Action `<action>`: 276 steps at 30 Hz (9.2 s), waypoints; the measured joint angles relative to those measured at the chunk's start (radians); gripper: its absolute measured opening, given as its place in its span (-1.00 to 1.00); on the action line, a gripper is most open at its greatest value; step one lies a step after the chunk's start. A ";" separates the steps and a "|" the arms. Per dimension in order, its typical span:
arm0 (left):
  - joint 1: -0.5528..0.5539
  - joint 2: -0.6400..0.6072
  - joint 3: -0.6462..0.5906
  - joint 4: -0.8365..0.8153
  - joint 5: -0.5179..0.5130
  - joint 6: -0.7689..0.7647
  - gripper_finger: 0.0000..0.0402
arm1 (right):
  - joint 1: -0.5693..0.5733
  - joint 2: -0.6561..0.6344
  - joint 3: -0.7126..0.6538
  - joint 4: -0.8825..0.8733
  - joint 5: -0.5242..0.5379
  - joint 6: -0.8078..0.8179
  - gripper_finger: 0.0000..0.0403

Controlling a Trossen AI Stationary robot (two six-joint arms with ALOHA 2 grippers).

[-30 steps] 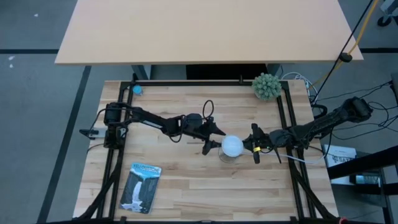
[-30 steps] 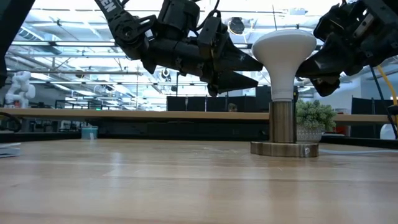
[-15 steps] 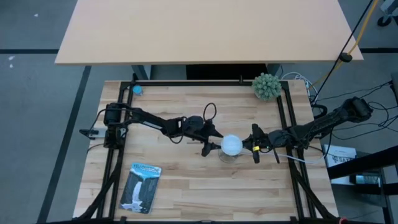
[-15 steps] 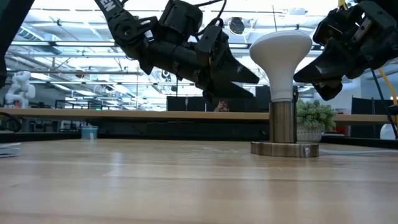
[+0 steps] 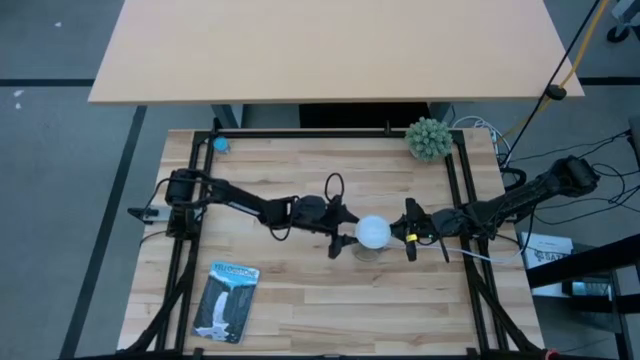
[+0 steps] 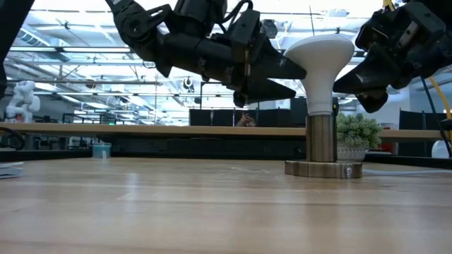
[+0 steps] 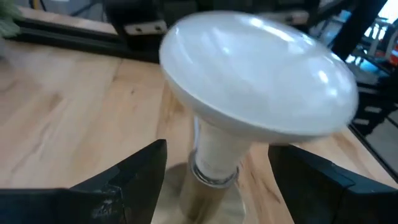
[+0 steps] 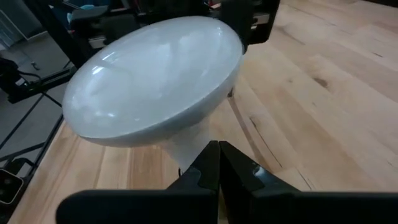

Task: Screw lightbulb
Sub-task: Insert the lightbulb into the bronze lamp socket

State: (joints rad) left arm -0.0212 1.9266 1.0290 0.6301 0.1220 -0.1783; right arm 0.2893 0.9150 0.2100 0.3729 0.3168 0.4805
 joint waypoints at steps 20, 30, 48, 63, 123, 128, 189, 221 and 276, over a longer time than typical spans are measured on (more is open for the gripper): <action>0.044 0.000 0.000 0.000 -0.002 0.003 0.42 | 0.001 0.000 -0.001 0.014 -0.108 0.032 -1.00; 0.037 0.000 0.000 -0.001 0.040 0.028 0.42 | 0.001 0.000 -0.001 -0.087 -0.001 0.038 -1.00; 0.034 0.000 0.000 0.012 0.047 0.025 0.42 | 0.001 0.000 0.000 0.027 0.070 -0.073 -1.00; 0.055 0.000 0.000 0.012 0.035 0.023 0.42 | 0.000 0.000 0.000 0.024 0.021 -0.016 -1.00; -0.029 -0.001 0.000 0.026 -0.131 -0.022 0.42 | 0.000 0.000 0.000 0.024 0.022 0.003 -1.00; -0.014 -0.001 0.000 0.025 -0.113 -0.003 0.42 | 0.000 0.000 0.000 0.024 -0.012 0.013 -1.00; -0.118 -0.015 0.000 -0.064 -0.341 -0.078 0.42 | 0.027 0.000 0.000 -0.008 0.212 -0.023 -1.00; -0.121 -0.015 -0.060 -0.173 -0.339 -0.069 0.42 | 0.389 0.119 0.000 -0.347 0.449 0.529 -1.00; -0.115 -0.015 -0.010 -0.068 -0.192 -0.026 -0.99 | 0.174 0.512 0.000 0.443 0.567 0.072 -1.00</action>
State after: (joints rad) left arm -0.1358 1.9118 1.0187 0.5618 -0.0698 -0.2044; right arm 0.4633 1.4269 0.2096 0.8160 0.8835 0.5521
